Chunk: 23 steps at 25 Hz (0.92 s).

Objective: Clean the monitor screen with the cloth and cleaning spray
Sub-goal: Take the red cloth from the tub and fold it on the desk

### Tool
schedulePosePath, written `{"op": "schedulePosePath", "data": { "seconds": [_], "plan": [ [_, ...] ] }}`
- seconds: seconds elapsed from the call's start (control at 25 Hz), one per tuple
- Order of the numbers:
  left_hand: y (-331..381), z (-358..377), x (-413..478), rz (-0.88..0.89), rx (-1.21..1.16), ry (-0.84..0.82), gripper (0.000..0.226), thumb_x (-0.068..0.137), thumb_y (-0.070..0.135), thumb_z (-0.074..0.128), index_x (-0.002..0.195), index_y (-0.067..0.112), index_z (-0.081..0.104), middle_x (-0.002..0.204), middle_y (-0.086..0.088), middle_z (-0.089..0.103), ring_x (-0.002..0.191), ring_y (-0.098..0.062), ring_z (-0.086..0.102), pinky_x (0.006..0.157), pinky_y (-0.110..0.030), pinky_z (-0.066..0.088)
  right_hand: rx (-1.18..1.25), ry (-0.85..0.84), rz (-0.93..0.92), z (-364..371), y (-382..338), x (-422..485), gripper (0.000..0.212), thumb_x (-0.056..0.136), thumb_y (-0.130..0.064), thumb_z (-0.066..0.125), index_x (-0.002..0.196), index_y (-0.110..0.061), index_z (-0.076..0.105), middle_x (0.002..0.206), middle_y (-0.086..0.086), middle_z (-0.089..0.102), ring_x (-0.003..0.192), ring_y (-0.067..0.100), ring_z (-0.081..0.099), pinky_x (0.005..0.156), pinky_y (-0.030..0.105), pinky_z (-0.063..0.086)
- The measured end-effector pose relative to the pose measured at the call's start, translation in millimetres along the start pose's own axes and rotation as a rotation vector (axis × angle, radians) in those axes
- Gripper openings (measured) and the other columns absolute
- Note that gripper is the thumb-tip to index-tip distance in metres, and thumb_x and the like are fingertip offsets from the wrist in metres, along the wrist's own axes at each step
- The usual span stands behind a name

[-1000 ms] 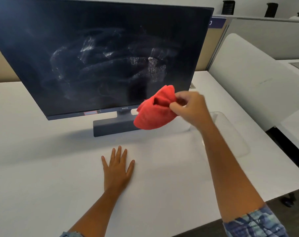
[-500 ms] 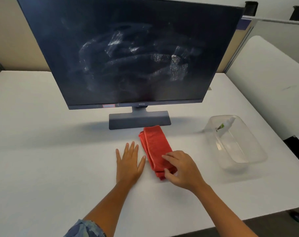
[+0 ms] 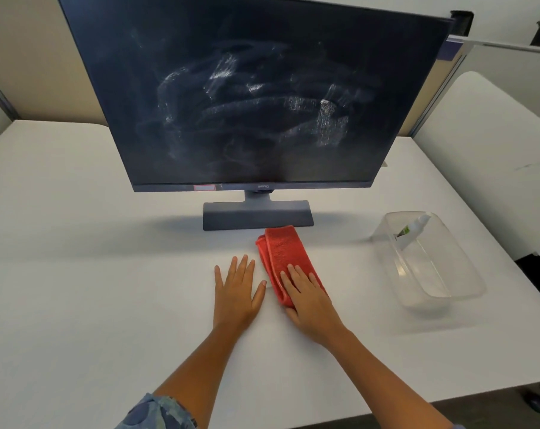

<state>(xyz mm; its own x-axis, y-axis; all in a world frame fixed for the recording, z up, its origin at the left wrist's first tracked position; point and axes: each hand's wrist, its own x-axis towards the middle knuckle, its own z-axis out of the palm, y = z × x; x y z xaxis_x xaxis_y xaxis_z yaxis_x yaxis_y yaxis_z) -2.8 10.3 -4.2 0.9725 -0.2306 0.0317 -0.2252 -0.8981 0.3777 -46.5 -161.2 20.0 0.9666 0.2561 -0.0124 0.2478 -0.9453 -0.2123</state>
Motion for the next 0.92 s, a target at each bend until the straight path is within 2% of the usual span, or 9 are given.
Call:
{"op": "schedulePosePath", "data": {
  "seconds": [0.08,0.2,0.28,0.4,0.52,0.6,0.72,0.84,0.92],
  "plan": [
    [-0.3,-0.4,-0.3,0.004,0.0,0.004,0.059,0.093,0.048,0.02,0.144,0.018,0.02,0.156,-0.004,0.018,0.144,-0.021,0.006,0.114,-0.047,-0.01,0.358,0.042,0.149,-6.3,-1.0,1.1,0.049,0.099,-0.024,0.042,0.145,-0.01,0.033,0.151,0.01,0.035,0.141,0.023,0.03,0.116,0.033,0.02],
    [-1.7,1.1,-0.4,0.012,0.011,0.009,0.055,0.096,0.044,0.026,0.144,0.019,0.021,0.156,-0.002,0.019,0.144,-0.02,0.007,0.115,-0.047,-0.008,1.125,0.356,0.563,-25.3,1.9,3.1,0.028,0.098,-0.026,0.048,0.119,-0.014,0.063,0.115,0.006,0.067,0.105,0.016,0.064,0.083,0.021,0.052],
    [-1.1,0.6,-0.5,0.012,0.008,0.014,0.056,0.095,0.045,0.023,0.144,0.019,0.022,0.155,-0.002,0.02,0.144,-0.02,0.008,0.115,-0.047,-0.008,1.459,0.578,0.758,-34.2,14.3,2.7,0.023,0.098,-0.026,0.048,0.11,-0.015,0.064,0.104,0.005,0.069,0.087,0.01,0.068,0.07,0.018,0.054],
    [0.7,-0.5,-0.2,0.01,-0.02,0.022,0.063,0.089,0.048,0.017,0.143,0.018,0.025,0.155,-0.004,0.022,0.144,-0.021,0.01,0.115,-0.048,-0.008,1.62,0.73,0.951,-38.0,39.5,-10.5,0.025,0.098,-0.023,0.045,0.116,-0.01,0.058,0.109,0.007,0.065,0.091,0.015,0.064,0.076,0.026,0.052],
    [0.4,0.9,0.4,0.006,-0.023,0.021,0.064,0.088,0.05,0.015,0.143,0.019,0.024,0.155,-0.003,0.021,0.144,-0.021,0.009,0.115,-0.047,-0.009,1.526,0.678,1.095,-31.2,57.8,-29.9,0.039,0.098,-0.025,0.045,0.136,-0.017,0.04,0.126,0.009,0.055,0.117,0.026,0.054,0.099,0.039,0.045],
    [0.9,1.6,0.7,0.013,-0.043,0.038,0.063,0.089,0.048,0.019,0.143,0.017,0.027,0.154,-0.005,0.024,0.144,-0.022,0.011,0.115,-0.048,-0.007,1.207,0.636,1.073,-30.4,63.6,-37.6,0.047,0.096,-0.029,0.05,0.14,-0.017,0.037,0.135,0.011,0.047,0.123,0.027,0.048,0.104,0.041,0.04],
    [0.0,3.3,0.7,0.017,-0.042,0.044,0.061,0.089,0.047,0.021,0.142,0.017,0.028,0.153,-0.005,0.026,0.144,-0.022,0.012,0.115,-0.048,-0.006,0.653,0.569,0.764,-35.1,67.7,-35.3,0.038,0.091,-0.025,0.059,0.126,-0.01,0.055,0.124,0.014,0.052,0.115,0.029,0.048,0.097,0.039,0.043],
    [-1.4,5.0,0.8,0.017,-0.032,0.041,0.061,0.09,0.047,0.021,0.142,0.017,0.027,0.153,-0.004,0.026,0.144,-0.022,0.012,0.115,-0.048,-0.006,0.346,0.523,0.502,-38.7,68.5,-24.2,0.027,0.087,-0.014,0.064,0.113,-0.007,0.066,0.11,0.014,0.06,0.105,0.03,0.053,0.086,0.03,0.043],
    [-1.3,5.1,1.1,0.017,-0.034,0.045,0.061,0.09,0.047,0.022,0.142,0.017,0.028,0.153,-0.005,0.027,0.143,-0.022,0.013,0.115,-0.048,-0.005,0.222,0.453,0.342,-35.0,67.4,-14.6,0.03,0.086,-0.01,0.063,0.116,-0.005,0.065,0.115,0.016,0.061,0.109,0.032,0.055,0.091,0.034,0.047]
  ]
}}
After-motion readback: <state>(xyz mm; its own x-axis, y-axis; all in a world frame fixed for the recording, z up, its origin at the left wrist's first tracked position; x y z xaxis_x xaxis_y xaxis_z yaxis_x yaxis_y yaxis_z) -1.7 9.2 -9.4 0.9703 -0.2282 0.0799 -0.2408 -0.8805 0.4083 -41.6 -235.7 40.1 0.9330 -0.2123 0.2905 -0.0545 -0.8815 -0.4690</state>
